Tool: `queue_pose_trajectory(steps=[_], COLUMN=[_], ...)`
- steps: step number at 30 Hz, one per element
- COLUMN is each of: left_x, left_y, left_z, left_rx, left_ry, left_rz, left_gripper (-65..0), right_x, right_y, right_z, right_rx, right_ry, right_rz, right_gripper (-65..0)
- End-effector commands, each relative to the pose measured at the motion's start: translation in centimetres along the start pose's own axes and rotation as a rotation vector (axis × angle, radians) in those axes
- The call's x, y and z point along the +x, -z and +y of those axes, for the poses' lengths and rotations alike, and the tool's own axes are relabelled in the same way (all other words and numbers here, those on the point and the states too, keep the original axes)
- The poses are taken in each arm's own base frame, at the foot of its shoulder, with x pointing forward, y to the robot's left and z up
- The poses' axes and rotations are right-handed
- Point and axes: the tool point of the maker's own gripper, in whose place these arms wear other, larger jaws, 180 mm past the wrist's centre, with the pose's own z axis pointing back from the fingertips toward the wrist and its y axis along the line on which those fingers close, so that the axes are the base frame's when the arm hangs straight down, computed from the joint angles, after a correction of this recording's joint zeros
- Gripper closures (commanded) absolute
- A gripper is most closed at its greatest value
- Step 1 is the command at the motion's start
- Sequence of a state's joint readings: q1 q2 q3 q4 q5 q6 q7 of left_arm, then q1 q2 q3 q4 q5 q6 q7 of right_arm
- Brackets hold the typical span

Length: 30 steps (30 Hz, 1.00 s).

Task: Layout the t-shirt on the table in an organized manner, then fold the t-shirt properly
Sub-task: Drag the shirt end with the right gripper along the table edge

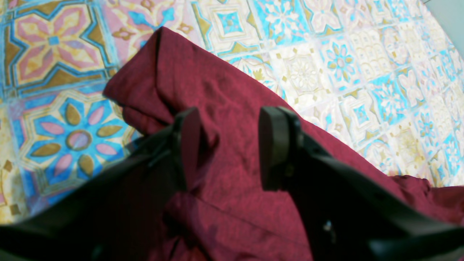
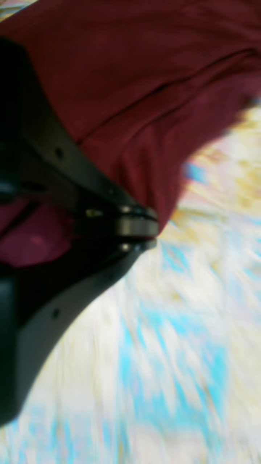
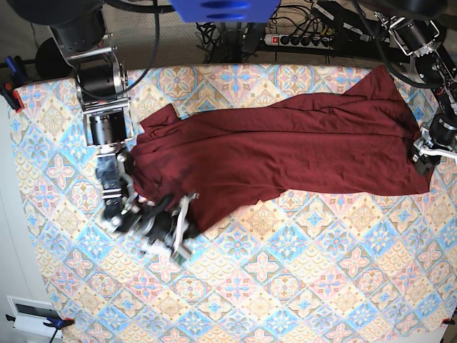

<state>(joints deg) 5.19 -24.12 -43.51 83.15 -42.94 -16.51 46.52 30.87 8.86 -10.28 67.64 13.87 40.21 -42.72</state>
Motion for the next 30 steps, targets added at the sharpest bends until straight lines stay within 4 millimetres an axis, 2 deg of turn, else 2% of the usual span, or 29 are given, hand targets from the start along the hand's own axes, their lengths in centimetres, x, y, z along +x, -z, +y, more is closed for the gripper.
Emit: queue_pose_trajectory(steps=[1,3,4,8,11,16,21,24,26,28,30], left_x=[2.3,2.3,2.3,2.2,2.2,2.2,2.2,3.3,4.1,5.4,6.5], left_y=[-0.4,-0.4,-0.4,-0.3,-0.3,-0.3,-0.3,-0.8,-1.1,-1.4,-1.0], left_z=[-0.4,-0.4,-0.4,-0.5,-0.5,-0.5,-0.4,-1.3,-2.1,-3.5,-5.6], left_rx=[-0.013,-0.013,-0.013,-0.015,-0.015,-0.015,-0.014,-0.027,-0.04,-0.065,-0.107], left_ry=[0.028,0.028,0.028,0.028,0.028,0.028,0.029,0.059,0.08,0.102,0.124], left_rz=[-0.056,-0.055,-0.055,-0.053,-0.052,-0.052,-0.051,-0.079,-0.103,-0.141,-0.167], left_gripper=[-26.2,-26.2,-26.2,-26.2,-26.2,-26.2,-26.2,-26.2,-26.2,-26.2,-26.2], right_x=[2.9,3.9,5.0,7.3,7.6,7.5,7.6,4.6,1.7,-1.2,-2.9], right_y=[-1.6,-3.5,-4.4,-6.9,-8.7,-11.6,-12.1,-11.3,-11.2,-11.6,-12.3], right_z=[-1.1,-1.9,-2.2,-1.9,-2.4,-4.3,-2.7,0.3,2.3,4.9,6.9], right_rx=[-0.037,-0.086,-0.109,-0.104,-0.085,-0.075,0.009,0.041,0.054,0.074,0.088], right_ry=[-0.012,-0.026,-0.04,-0.005,0.091,0.237,0.263,0.243,0.222,0.191,0.169], right_rz=[-0.089,-0.116,-0.143,-0.263,-0.354,-0.461,-0.46,-0.372,-0.297,-0.22,-0.179], right_gripper=[0.0,0.0,0.0,0.0,0.0,0.0,0.0,0.0,0.0,0.0,0.0])
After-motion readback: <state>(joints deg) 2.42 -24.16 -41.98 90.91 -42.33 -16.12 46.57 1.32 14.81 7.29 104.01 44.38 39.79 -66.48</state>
